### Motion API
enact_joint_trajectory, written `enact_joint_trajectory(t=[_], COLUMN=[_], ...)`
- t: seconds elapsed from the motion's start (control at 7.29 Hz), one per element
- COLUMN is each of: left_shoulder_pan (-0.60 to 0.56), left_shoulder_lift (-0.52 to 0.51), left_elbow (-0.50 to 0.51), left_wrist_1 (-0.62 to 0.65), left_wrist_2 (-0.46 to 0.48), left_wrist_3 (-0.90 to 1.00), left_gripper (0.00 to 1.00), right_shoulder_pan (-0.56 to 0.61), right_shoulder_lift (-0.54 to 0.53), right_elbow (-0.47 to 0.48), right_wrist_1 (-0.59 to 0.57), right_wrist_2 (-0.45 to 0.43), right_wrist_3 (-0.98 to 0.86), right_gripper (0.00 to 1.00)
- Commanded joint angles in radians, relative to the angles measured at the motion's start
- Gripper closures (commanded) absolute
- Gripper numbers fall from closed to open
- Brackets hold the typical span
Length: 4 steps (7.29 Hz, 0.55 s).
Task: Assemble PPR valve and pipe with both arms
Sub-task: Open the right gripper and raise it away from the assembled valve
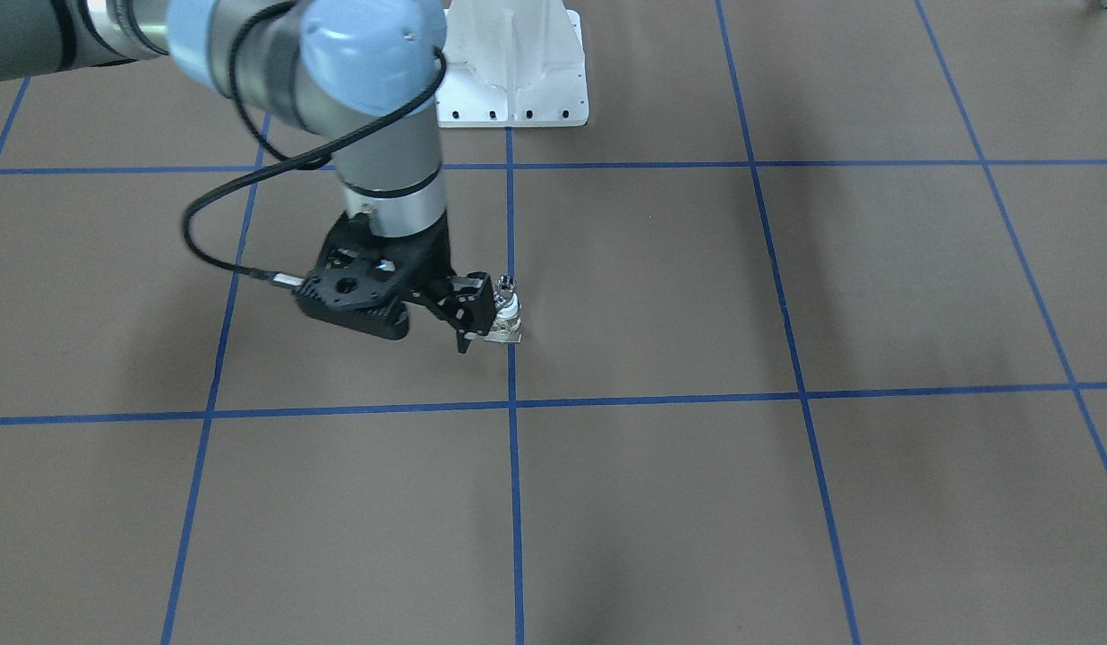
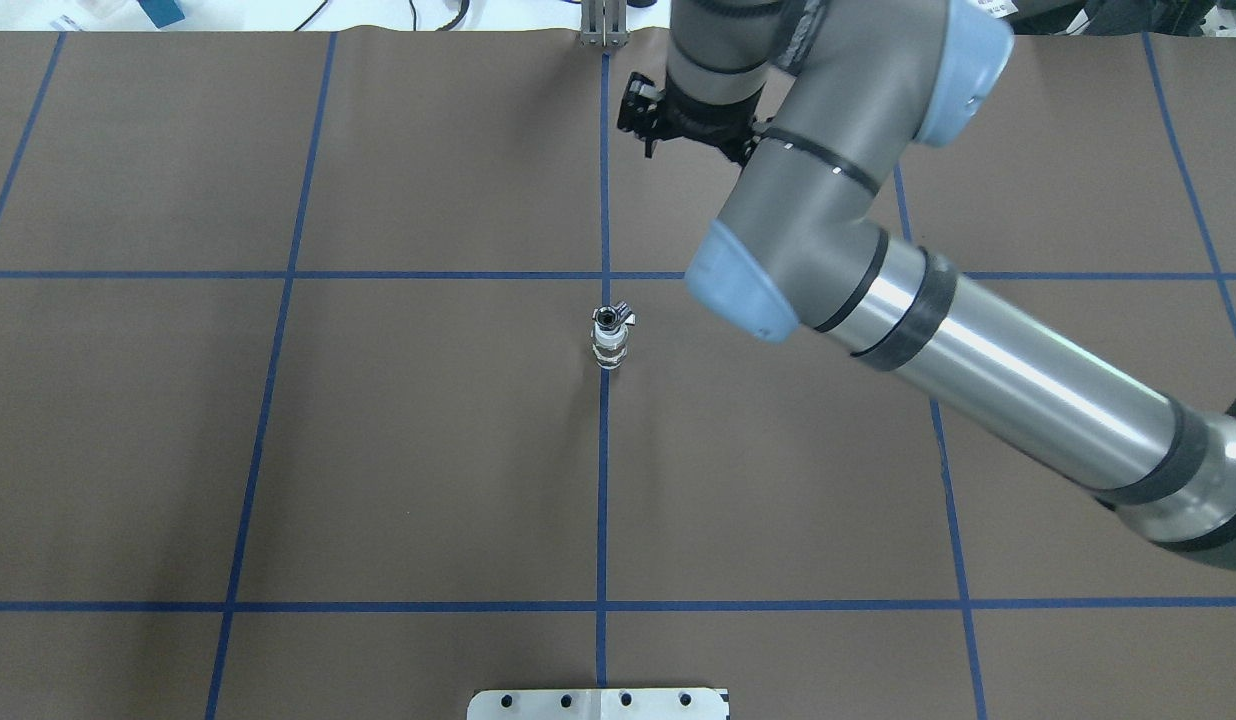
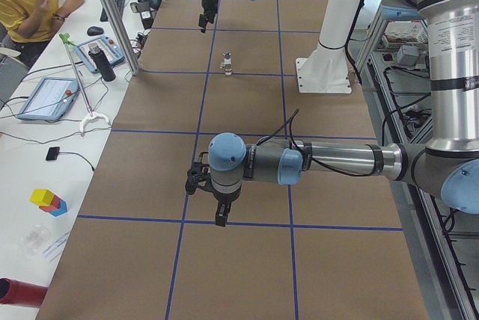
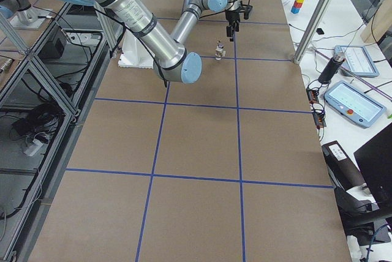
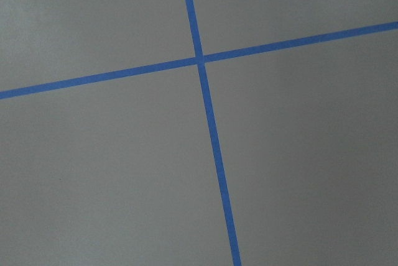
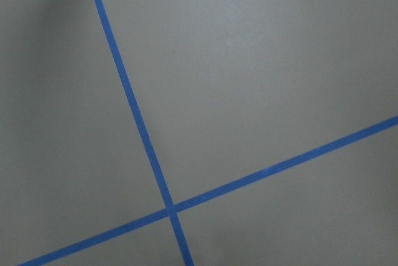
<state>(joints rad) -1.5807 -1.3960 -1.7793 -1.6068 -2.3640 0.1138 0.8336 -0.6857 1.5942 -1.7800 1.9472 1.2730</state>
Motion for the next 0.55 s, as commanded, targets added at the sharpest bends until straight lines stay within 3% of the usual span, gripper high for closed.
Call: enact_joint_trajectory(t=[0.0,0.14,0.41], left_shoulder_pan=[-0.004,-0.021,-0.024], left_shoulder_lift=[0.003,0.002,-0.017], left_elbow=[0.004,-0.011,0.003], left_wrist_1=[0.065,0.130,0.133], left_wrist_2=[0.015,0.034,0.032], left_wrist_3=[-0.002,0.009,0.001], left_gripper=[0.00,0.00,0.00], right_shoulder_pan=[0.204,0.288,0.398], right_shoulder_lift=[-0.151,-0.210,-0.358], right_elbow=[0.071,0.073,0.073], right_wrist_1=[-0.001,-0.001,0.008], right_wrist_2=[0.131,0.183,0.232], right_wrist_3=[-0.310,-0.474,-0.802], right_gripper=[0.00,0.00,0.00])
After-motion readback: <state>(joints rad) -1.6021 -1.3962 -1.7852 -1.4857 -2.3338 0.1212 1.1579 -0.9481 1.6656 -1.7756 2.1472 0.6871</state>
